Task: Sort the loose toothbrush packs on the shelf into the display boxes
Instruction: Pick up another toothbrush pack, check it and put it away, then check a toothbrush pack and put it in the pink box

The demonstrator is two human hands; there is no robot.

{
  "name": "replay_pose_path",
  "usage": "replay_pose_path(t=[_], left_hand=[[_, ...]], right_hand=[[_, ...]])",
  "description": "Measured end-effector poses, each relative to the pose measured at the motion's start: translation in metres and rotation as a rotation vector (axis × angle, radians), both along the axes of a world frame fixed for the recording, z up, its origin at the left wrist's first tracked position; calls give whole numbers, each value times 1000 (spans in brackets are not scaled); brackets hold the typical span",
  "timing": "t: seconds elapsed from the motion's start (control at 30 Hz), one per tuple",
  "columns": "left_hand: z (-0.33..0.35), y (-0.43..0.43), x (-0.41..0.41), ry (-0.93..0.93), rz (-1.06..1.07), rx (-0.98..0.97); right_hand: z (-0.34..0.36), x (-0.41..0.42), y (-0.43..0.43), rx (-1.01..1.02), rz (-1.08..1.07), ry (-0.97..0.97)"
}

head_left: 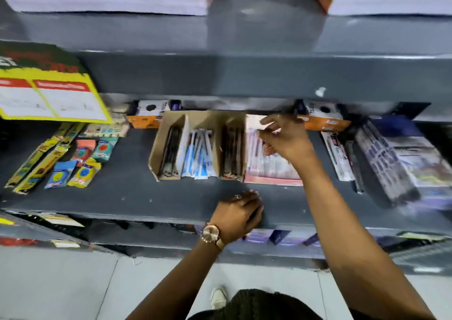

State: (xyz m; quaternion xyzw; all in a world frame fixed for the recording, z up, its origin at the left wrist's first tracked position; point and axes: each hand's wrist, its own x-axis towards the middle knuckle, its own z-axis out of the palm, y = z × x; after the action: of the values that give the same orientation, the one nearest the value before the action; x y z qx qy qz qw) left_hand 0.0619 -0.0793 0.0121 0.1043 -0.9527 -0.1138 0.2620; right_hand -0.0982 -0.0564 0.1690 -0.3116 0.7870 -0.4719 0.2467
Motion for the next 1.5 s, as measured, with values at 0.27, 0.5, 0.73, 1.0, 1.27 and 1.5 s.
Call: replay_pose_path(t=[0.27,0.5,0.73,1.0,1.27,1.5], left_hand=[[2,58,-86,-53,-120,5],[-7,76,-90,-15,16,71],[-5,75,-87,-34,11,45],[6,69,-83,-23,-8,228],[51,61,-92,285,71,1236],[61,49,-85,266,188,1750]], right_hand=[[-43,-91,88,448,-218,469],[-86,-103,93,783,-84,678],[-91,-101,84,847,-43,833],[-71,-107,107,217,-322,91],[-60,-64,159,-79,-95,-706],[-80,-19,172,24,54,-799]])
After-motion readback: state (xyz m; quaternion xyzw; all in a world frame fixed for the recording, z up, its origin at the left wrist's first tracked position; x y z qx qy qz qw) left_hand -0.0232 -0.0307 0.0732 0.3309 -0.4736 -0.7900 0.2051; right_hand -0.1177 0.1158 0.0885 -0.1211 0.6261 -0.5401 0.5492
